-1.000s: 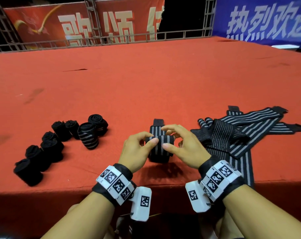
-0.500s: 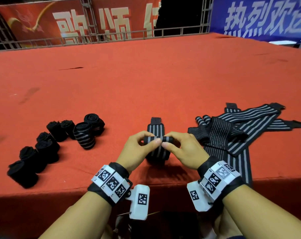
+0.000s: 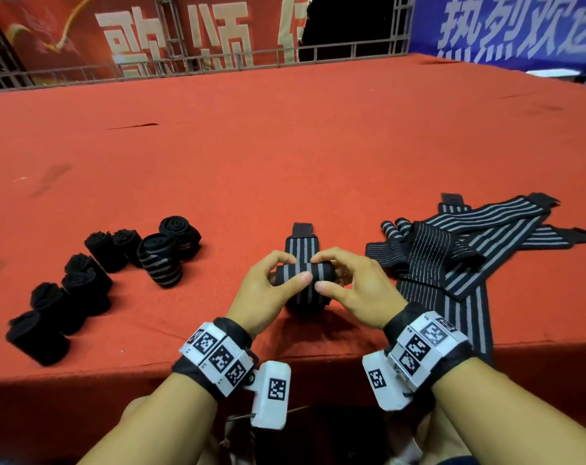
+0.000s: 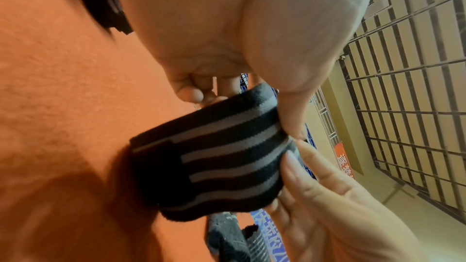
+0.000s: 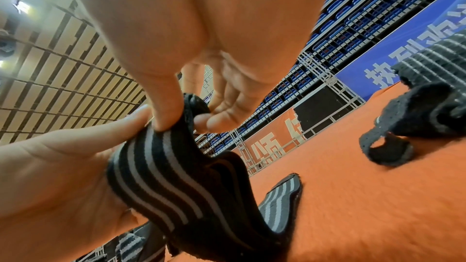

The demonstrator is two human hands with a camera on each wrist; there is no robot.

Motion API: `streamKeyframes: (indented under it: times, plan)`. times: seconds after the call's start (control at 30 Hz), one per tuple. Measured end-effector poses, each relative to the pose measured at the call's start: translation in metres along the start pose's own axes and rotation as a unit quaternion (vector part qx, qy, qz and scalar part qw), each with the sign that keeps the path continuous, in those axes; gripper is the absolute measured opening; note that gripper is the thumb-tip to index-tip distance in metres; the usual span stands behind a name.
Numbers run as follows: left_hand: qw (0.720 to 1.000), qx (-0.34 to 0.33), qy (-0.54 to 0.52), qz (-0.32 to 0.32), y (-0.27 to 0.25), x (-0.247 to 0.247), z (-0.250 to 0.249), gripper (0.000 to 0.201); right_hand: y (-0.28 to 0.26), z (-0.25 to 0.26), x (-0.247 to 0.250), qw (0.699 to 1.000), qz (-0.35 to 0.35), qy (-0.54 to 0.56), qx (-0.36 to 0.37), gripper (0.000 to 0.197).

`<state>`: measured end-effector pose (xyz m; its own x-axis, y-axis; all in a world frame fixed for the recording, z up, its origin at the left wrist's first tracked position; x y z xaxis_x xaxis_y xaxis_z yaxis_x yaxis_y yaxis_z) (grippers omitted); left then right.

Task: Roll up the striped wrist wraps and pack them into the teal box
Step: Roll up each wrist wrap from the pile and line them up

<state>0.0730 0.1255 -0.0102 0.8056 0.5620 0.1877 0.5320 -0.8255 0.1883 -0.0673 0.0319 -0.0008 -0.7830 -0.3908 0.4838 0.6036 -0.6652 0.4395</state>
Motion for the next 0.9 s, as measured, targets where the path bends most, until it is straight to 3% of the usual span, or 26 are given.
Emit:
streamKeyframes:
  times: [0.2,0.47,0.6,0.73,0.9]
  plan:
    - [0.995,-0.035,0.094,0.011,0.001,0.002,0.005,0.055,0.002,-0.010,-0.007,0.999,0.008,0.005,-0.041,0.013]
    - [0.981,-0.068,0.177,-0.035,0.001,0.001,0.011,0.047,-0.005,0.000,-0.021,0.990,0.057,0.101,-0.078,0.025]
    - [0.988,-0.065,0.138,-0.022,0.000,-0.002,0.012,0.046,-0.006,-0.008,-0.027,0.988,0.072,0.082,-0.111,0.039]
    - [0.992,-0.066,0.103,-0.014,-0.001,-0.002,0.010,0.042,-0.008,-0.008,-0.025,0.991,0.086,0.032,-0.094,0.023]
    - [0.993,-0.071,0.097,-0.011,-0.003,-0.002,0.012,0.042,-0.008,-0.006,-0.026,0.994,0.063,0.054,-0.077,0.025]
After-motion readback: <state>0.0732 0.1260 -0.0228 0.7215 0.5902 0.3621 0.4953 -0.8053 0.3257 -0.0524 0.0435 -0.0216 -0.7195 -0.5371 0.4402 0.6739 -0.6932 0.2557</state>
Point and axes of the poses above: each hand's wrist, its own y-axis towards the middle knuckle, its own x-axis out of the back of the hand, z = x × y, the point moved 7 cm from there along y, towards the middle knuckle, and after that the axes turned 9 degrees about -z, right-handed, at the moved point
